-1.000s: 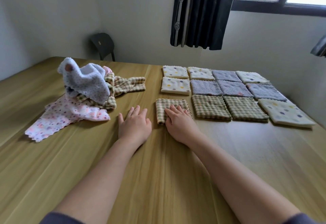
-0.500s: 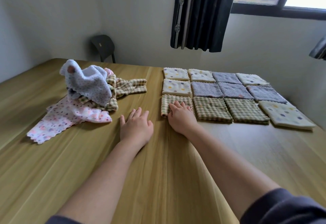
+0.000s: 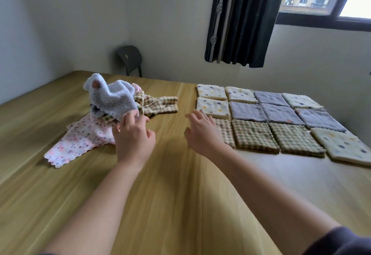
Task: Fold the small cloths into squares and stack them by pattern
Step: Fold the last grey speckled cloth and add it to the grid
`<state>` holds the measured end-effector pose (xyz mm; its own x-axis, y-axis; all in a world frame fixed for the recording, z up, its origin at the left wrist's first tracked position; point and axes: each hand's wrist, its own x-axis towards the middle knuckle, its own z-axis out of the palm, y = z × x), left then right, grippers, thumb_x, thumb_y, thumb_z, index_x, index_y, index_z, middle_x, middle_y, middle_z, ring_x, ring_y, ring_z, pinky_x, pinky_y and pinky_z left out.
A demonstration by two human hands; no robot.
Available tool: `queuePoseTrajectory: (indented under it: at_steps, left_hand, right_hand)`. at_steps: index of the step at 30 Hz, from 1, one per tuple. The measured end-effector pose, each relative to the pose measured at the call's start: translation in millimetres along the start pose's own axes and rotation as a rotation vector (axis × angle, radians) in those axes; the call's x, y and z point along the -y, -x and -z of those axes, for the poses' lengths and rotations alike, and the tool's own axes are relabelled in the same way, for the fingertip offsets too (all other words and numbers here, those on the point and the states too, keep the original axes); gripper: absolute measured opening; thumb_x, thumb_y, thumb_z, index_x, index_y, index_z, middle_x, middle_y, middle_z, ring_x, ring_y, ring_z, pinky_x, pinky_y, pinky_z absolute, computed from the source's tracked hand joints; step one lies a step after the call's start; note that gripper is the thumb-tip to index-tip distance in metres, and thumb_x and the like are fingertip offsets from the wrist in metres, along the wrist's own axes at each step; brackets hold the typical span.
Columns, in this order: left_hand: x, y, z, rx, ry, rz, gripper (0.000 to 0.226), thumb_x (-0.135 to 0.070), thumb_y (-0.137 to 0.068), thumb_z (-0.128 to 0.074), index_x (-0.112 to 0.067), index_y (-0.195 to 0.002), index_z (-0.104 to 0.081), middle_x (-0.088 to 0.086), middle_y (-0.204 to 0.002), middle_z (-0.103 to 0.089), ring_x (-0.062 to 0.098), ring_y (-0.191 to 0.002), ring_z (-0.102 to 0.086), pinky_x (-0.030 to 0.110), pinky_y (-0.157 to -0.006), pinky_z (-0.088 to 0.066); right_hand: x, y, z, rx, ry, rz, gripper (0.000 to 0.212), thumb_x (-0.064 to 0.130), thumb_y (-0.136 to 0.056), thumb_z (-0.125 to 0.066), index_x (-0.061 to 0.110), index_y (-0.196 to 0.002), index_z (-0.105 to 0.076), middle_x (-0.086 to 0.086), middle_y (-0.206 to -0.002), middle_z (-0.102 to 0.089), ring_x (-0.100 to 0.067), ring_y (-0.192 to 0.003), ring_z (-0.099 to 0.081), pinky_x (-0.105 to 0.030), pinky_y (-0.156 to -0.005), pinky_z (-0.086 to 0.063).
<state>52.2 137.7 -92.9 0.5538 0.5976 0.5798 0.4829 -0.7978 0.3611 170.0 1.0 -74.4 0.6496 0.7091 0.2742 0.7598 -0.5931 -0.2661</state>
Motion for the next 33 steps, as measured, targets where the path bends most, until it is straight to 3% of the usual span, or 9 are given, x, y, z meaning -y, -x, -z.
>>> queuePoseTrajectory:
  at_steps: [6, 10, 14, 17, 20, 24, 27, 30, 33]
  left_hand:
    - [43.1, -13.9, 5.3, 0.194, -0.018, 0.241, 0.064, -0.016, -0.075, -0.063, -0.013, -0.135, -0.043, 0.012, -0.150, -0.030, 0.037, -0.135, -0.029, 0.053, -0.106, -0.028]
    - [48.8, -13.9, -2.6, 0.259, 0.016, 0.274, 0.055, -0.020, -0.079, -0.061, -0.015, -0.131, -0.042, 0.010, -0.150, -0.029, 0.033, -0.135, -0.027, 0.052, -0.101, -0.032]
    - [57.7, -19.1, -15.0, 0.222, -0.014, 0.263, 0.060, -0.022, -0.081, -0.055, -0.020, -0.139, -0.039, 0.004, -0.155, -0.025, 0.025, -0.142, -0.020, 0.053, -0.113, -0.019]
    - [59.3, -17.6, -19.4, 0.154, -0.044, 0.221, 0.061, -0.019, -0.079, -0.055, -0.018, -0.138, -0.042, 0.006, -0.154, -0.030, 0.025, -0.142, -0.023, 0.054, -0.111, -0.022]
    - [61.3, -16.2, -21.6, 0.154, -0.058, 0.197, 0.063, -0.017, -0.079, -0.056, -0.018, -0.139, -0.041, 0.006, -0.154, -0.031, 0.026, -0.143, -0.023, 0.054, -0.112, -0.021]
    - [60.6, -17.3, -19.4, 0.137, -0.105, 0.172, 0.060, -0.015, -0.076, -0.061, -0.015, -0.133, -0.046, 0.010, -0.152, -0.032, 0.030, -0.142, -0.024, 0.060, -0.112, -0.018]
    - [55.6, -15.7, -15.3, -0.022, -0.149, 0.031, 0.055, -0.013, -0.071, -0.065, -0.012, -0.124, -0.053, 0.014, -0.139, -0.046, 0.033, -0.132, -0.041, 0.065, -0.108, -0.019]
    - [52.4, -16.0, -8.9, -0.171, -0.108, -0.032, 0.045, -0.014, -0.074, -0.062, -0.008, -0.118, -0.054, 0.017, -0.131, -0.050, 0.034, -0.124, -0.047, 0.064, -0.110, -0.015]
    - [46.9, -14.2, -2.9, -0.226, -0.067, -0.099, 0.039, -0.019, -0.079, -0.052, -0.007, -0.116, -0.053, 0.019, -0.127, -0.050, 0.035, -0.123, -0.045, 0.064, -0.111, -0.016]
  right_hand:
    - [63.4, -41.4, -11.8, 0.014, -0.274, 0.087, 0.047, 0.018, -0.091, -0.050, 0.018, -0.138, -0.045, -0.001, -0.142, -0.046, -0.020, -0.127, -0.044, -0.038, -0.103, -0.040]
    - [99.6, -73.9, -29.3, -0.005, -0.354, 0.054, 0.040, 0.015, -0.089, -0.049, 0.013, -0.129, -0.051, -0.008, -0.127, -0.054, -0.025, -0.114, -0.050, -0.039, -0.091, -0.045]
    - [125.3, -106.4, -47.6, -0.076, -0.405, 0.026, 0.044, 0.020, -0.091, -0.049, 0.018, -0.134, -0.049, -0.003, -0.140, -0.047, -0.026, -0.120, -0.048, -0.042, -0.096, -0.044]
    - [137.6, -123.3, -55.6, -0.102, -0.373, 0.002, 0.031, 0.021, -0.089, -0.052, 0.014, -0.118, -0.060, -0.004, -0.146, -0.042, -0.030, -0.122, -0.045, -0.040, -0.094, -0.042]
    - [140.1, -126.4, -62.3, -0.118, -0.360, -0.039, 0.017, 0.018, -0.091, -0.048, 0.010, -0.095, -0.063, -0.010, -0.137, -0.047, -0.031, -0.116, -0.046, -0.040, -0.088, -0.042]
    - [137.5, -124.2, -60.1, -0.152, -0.500, -0.057, 0.021, 0.015, -0.091, -0.047, 0.007, -0.100, -0.064, -0.011, -0.120, -0.055, -0.029, -0.107, -0.051, -0.039, -0.086, -0.045]
    - [131.5, -116.4, -40.8, -0.181, -0.638, -0.094, 0.023, 0.015, -0.092, -0.048, 0.009, -0.107, -0.064, -0.008, -0.110, -0.059, -0.022, -0.100, -0.053, -0.027, -0.076, -0.038]
    - [115.0, -102.1, -16.8, -0.186, -0.729, -0.106, 0.014, 0.015, -0.093, -0.048, 0.010, -0.092, -0.061, -0.002, -0.088, -0.061, -0.018, -0.082, -0.054, -0.026, -0.057, -0.038]
    - [88.5, -76.7, 2.6, -0.177, -0.816, -0.137, 0.016, 0.015, -0.095, -0.045, 0.013, -0.083, -0.055, 0.005, -0.074, -0.051, -0.010, -0.070, -0.046, -0.024, -0.056, -0.036]
